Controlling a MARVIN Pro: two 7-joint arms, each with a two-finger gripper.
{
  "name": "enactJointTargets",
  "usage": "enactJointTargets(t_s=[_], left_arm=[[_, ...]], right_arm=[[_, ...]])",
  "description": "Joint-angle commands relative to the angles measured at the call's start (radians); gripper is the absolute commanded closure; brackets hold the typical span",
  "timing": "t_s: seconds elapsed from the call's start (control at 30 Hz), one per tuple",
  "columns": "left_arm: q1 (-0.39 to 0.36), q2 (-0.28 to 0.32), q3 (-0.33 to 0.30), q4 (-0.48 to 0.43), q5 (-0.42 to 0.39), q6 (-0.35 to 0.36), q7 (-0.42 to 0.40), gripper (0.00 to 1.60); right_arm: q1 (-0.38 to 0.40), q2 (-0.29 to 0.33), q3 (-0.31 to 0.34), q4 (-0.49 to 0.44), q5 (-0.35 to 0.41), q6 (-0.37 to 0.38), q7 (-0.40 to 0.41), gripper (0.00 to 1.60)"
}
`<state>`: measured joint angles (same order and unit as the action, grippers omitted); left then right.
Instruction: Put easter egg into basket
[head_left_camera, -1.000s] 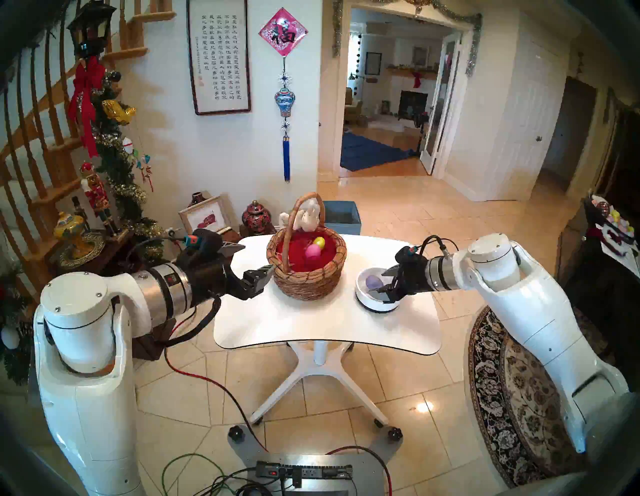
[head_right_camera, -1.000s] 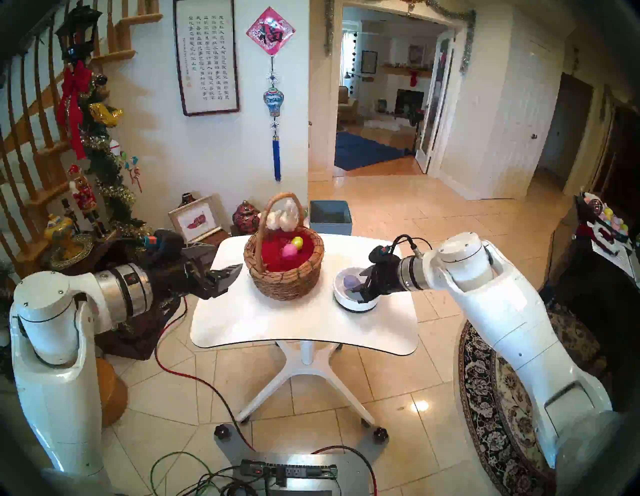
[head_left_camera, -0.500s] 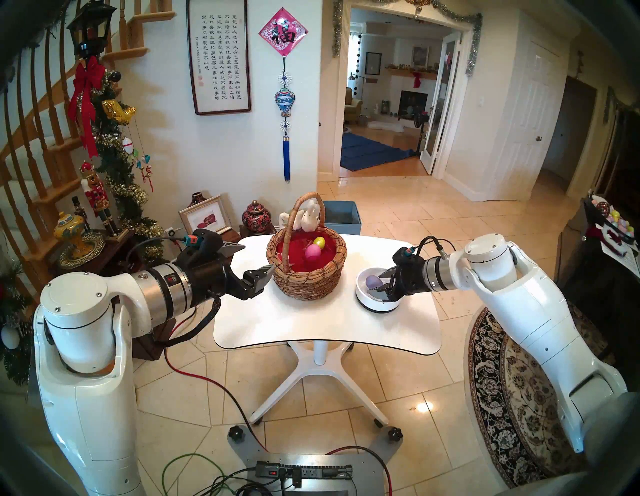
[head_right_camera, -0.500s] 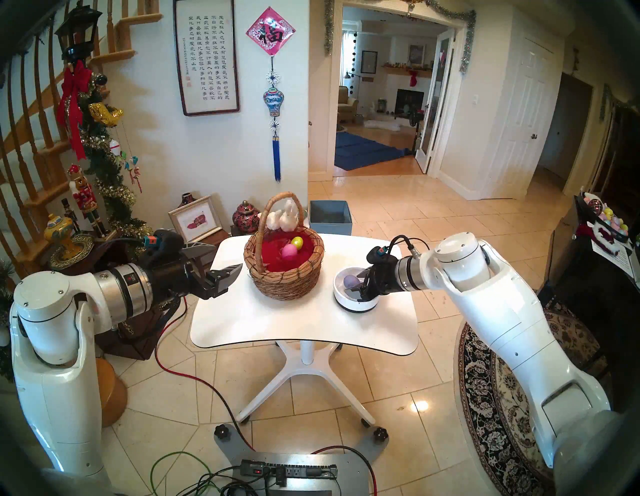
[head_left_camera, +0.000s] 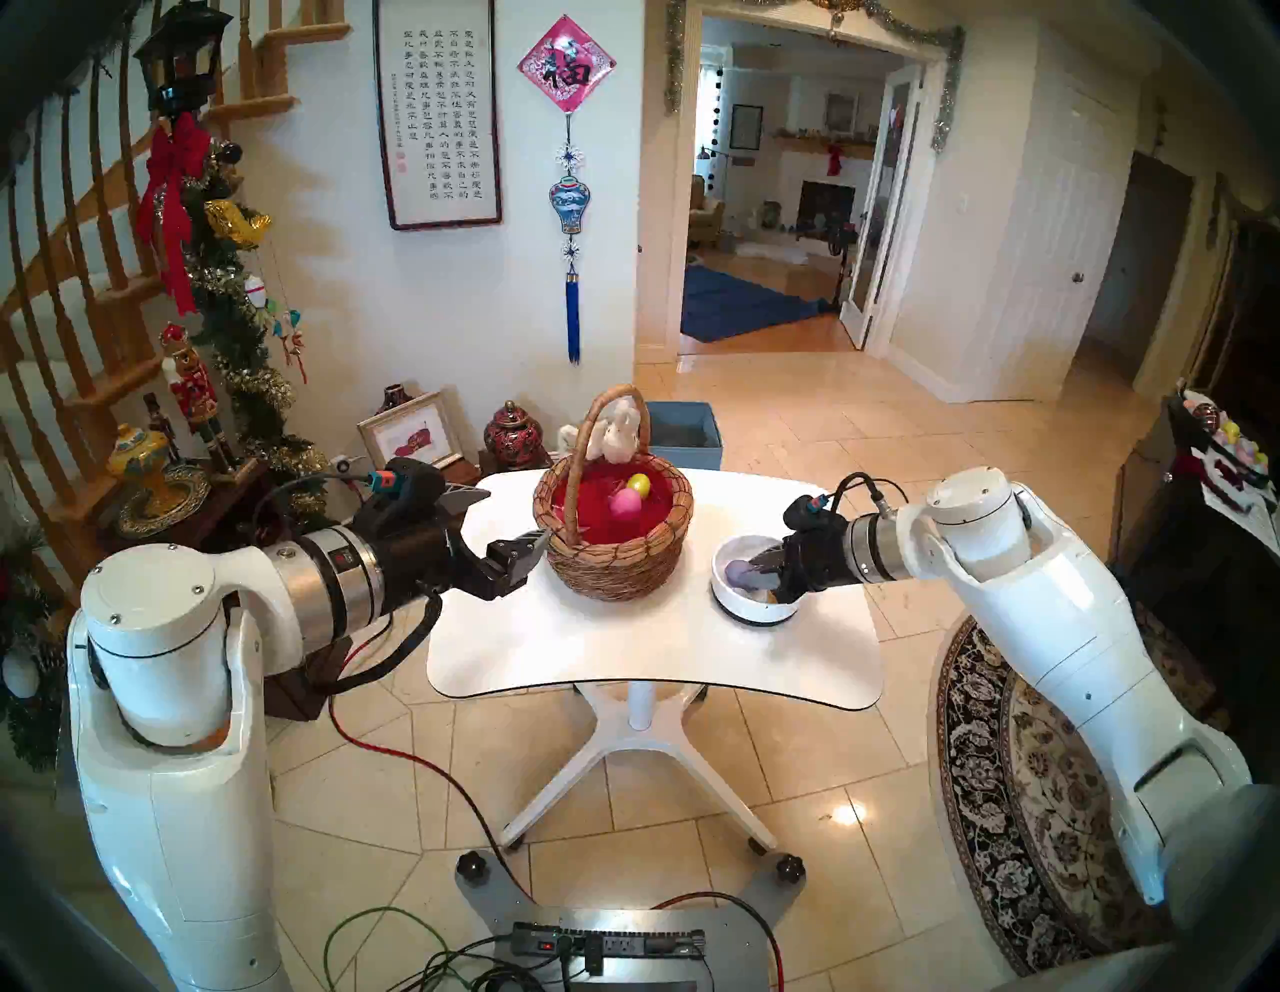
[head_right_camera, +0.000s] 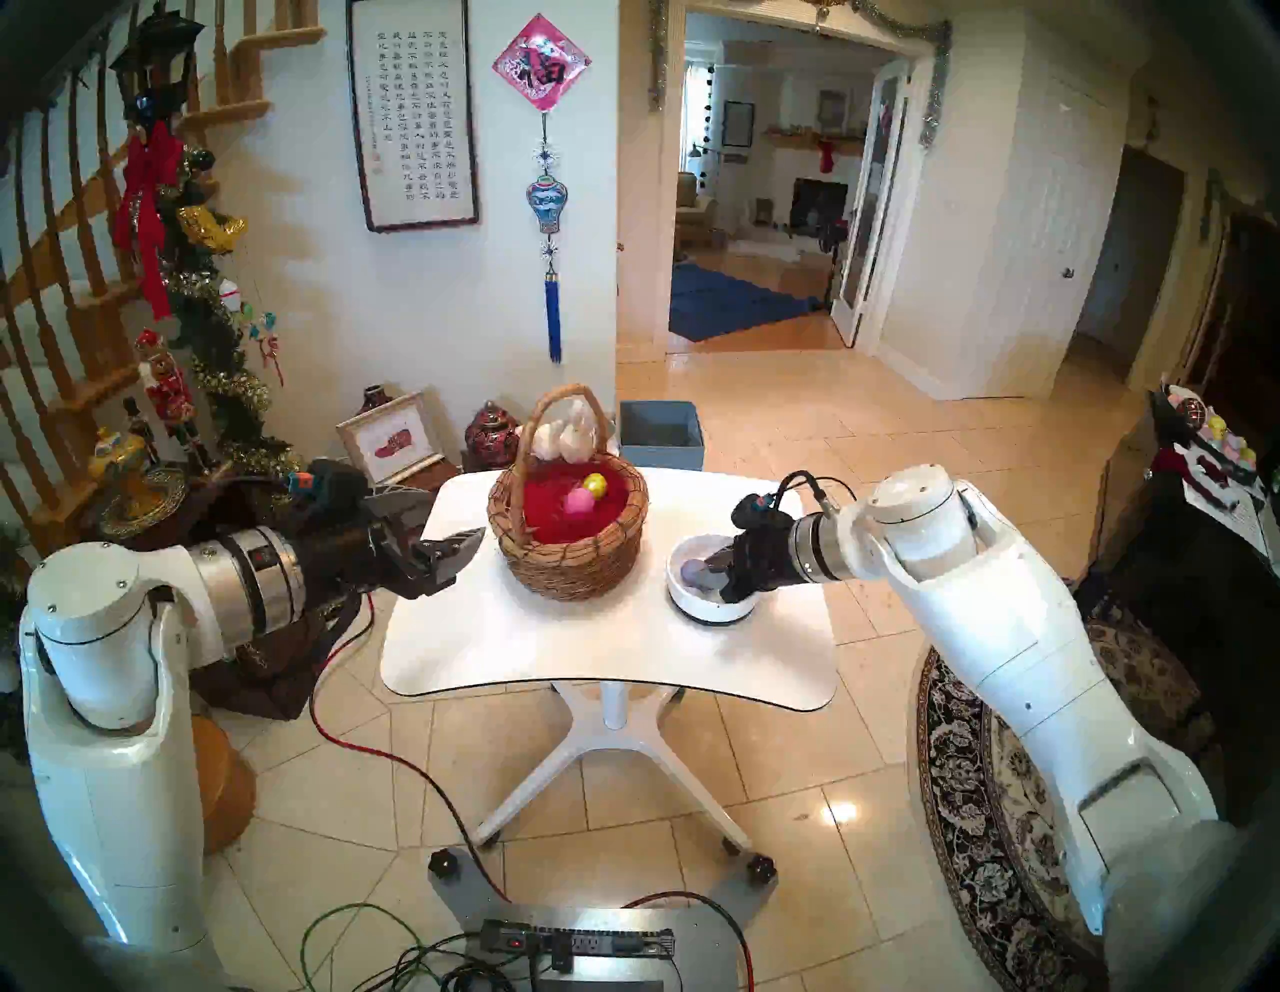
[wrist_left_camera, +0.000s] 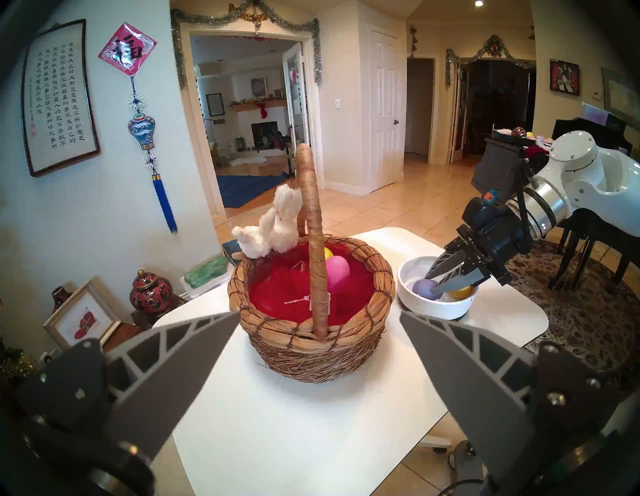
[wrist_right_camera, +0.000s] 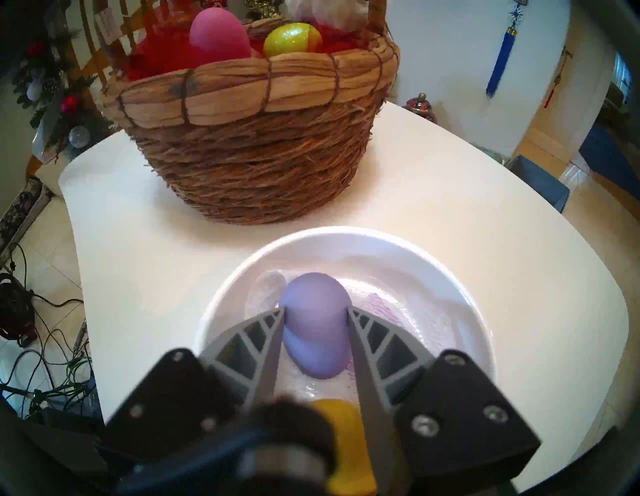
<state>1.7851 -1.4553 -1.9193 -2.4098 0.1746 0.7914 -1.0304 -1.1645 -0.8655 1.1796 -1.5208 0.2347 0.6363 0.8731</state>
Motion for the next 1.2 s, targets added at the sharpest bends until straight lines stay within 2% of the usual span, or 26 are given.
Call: enactJointTargets(t_s=[0.0, 0.43, 0.7, 0.93, 1.17], left_arm=[[-0.002, 0.001, 0.002, -0.005, 0.000, 0.000, 0.000, 0.00], [-0.002, 0.001, 0.002, -0.005, 0.000, 0.000, 0.000, 0.00], [-0.002, 0.001, 0.002, -0.005, 0.000, -0.001, 0.000, 0.00], [-0.002, 0.001, 0.002, -0.005, 0.000, -0.001, 0.000, 0.00], [-0.002, 0.001, 0.002, -0.005, 0.000, -0.001, 0.000, 0.00]], right_arm=[[0.002, 0.015, 0.028, -0.029, 0.007, 0.002, -0.006, 1.15], [-0.007, 0.074, 0.084, -0.136, 0.014, 0.031, -0.004, 1.16], [0.044, 0.097, 0.087, -0.197, 0.003, 0.048, 0.006, 1.17], [0.080, 0.086, 0.079, -0.226, -0.002, 0.051, 0.020, 1.15], [0.140, 0.053, 0.034, -0.230, -0.028, 0.044, 0.048, 1.16]])
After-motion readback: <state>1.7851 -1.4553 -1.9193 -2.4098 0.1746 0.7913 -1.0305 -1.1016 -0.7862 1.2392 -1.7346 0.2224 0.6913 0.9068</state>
